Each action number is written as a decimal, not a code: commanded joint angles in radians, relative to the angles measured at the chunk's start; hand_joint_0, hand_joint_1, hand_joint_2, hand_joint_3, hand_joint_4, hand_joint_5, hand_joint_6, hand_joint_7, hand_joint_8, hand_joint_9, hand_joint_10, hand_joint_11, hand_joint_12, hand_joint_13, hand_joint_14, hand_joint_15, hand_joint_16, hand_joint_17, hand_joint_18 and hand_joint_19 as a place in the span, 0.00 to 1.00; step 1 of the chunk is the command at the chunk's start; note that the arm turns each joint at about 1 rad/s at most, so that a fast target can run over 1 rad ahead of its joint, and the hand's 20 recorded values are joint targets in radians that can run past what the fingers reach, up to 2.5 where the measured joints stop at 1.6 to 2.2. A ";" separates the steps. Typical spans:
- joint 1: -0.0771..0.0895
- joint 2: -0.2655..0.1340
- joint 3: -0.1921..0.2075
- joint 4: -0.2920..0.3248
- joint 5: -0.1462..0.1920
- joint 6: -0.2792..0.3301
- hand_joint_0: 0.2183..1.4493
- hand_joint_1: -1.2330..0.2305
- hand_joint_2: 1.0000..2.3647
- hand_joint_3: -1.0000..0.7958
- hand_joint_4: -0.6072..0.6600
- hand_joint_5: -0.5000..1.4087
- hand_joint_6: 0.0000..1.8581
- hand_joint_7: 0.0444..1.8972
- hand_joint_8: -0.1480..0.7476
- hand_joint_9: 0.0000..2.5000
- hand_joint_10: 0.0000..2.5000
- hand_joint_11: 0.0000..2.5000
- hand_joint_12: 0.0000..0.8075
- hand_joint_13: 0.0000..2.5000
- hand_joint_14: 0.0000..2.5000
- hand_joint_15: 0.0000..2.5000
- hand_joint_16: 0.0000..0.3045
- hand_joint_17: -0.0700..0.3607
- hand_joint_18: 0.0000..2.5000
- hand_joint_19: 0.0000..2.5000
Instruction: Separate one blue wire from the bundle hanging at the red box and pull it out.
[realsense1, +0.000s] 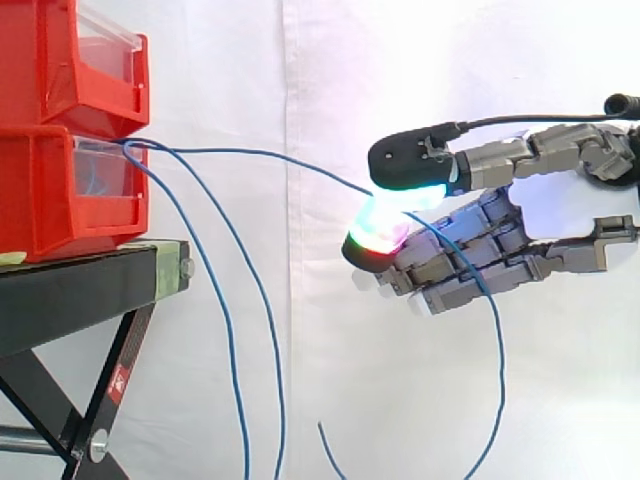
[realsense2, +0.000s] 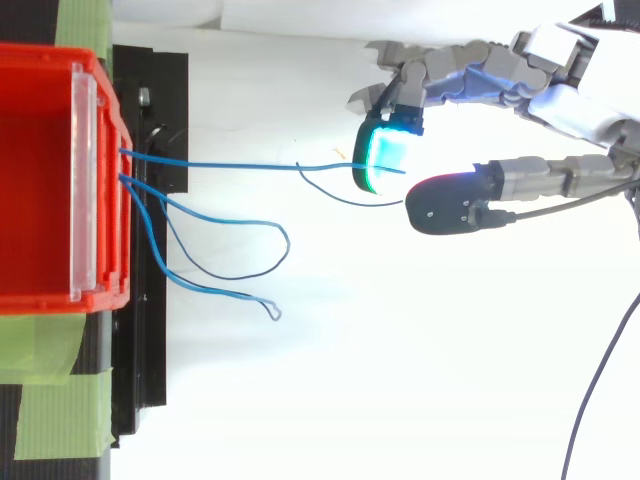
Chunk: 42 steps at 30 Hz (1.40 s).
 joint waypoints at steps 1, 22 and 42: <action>0.000 0.000 0.000 0.000 0.000 0.000 0.31 0.31 0.02 0.55 0.43 0.19 0.43 0.58 0.42 0.16 0.00 0.10 0.41 0.01 0.00 0.05 0.17 0.43 0.00 0.08; 0.000 0.000 0.000 0.000 0.000 -0.002 0.31 0.32 0.02 0.55 0.43 0.19 0.43 0.58 0.42 0.16 0.00 0.11 0.41 0.01 0.00 0.05 0.16 0.42 0.00 0.08; 0.000 0.000 0.000 0.000 0.000 0.000 0.31 0.32 0.02 0.55 0.43 0.19 0.43 0.57 0.41 0.13 0.00 0.09 0.40 0.00 0.00 0.05 0.16 0.42 0.00 0.07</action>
